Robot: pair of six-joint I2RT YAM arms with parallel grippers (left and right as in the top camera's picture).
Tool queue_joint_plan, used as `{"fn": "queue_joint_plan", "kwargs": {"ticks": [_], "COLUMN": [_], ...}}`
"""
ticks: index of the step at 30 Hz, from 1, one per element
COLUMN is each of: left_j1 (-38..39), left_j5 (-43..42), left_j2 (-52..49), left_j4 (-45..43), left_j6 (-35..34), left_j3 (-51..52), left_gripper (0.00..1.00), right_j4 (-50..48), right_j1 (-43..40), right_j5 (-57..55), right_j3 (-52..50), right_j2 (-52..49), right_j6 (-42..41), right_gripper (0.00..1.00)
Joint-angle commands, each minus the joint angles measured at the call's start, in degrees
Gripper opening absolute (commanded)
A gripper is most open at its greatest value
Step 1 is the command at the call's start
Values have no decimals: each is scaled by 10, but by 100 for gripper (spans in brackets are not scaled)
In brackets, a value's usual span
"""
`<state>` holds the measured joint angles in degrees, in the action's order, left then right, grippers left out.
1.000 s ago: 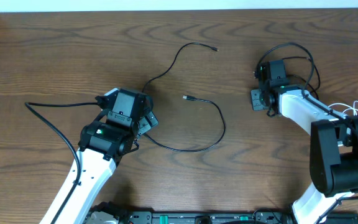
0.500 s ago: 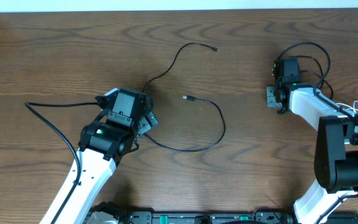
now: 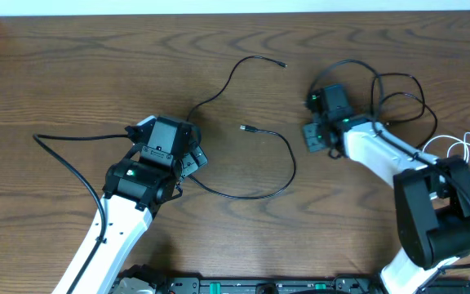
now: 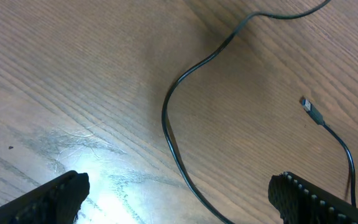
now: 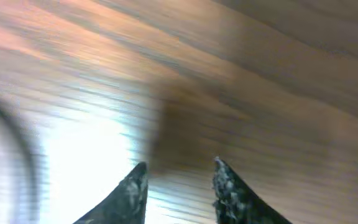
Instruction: Untangle cables
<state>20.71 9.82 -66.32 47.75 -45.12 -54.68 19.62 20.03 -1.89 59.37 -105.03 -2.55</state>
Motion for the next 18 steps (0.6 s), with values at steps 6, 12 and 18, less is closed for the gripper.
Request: {"fn": "queue_joint_plan", "kwargs": {"ticks": [6, 12, 18], "left_j1": [-2, -2, -2], "left_j5": [14, 14, 14], "left_j2": [-3, -3, -3], "left_j4": [2, 2, 2], "left_j6": [5, 5, 5], "left_j3": [-6, -6, -6], "left_gripper": [98, 98, 98], "right_j4": [-35, 112, 266], "right_j1": [71, 89, 88], "right_j5": [81, 80, 79], "right_j3": [8, 181, 421], "right_j2": [7, 0, -59], "right_j6": [-4, -5, -4], "right_gripper": [14, 1, 1]}}
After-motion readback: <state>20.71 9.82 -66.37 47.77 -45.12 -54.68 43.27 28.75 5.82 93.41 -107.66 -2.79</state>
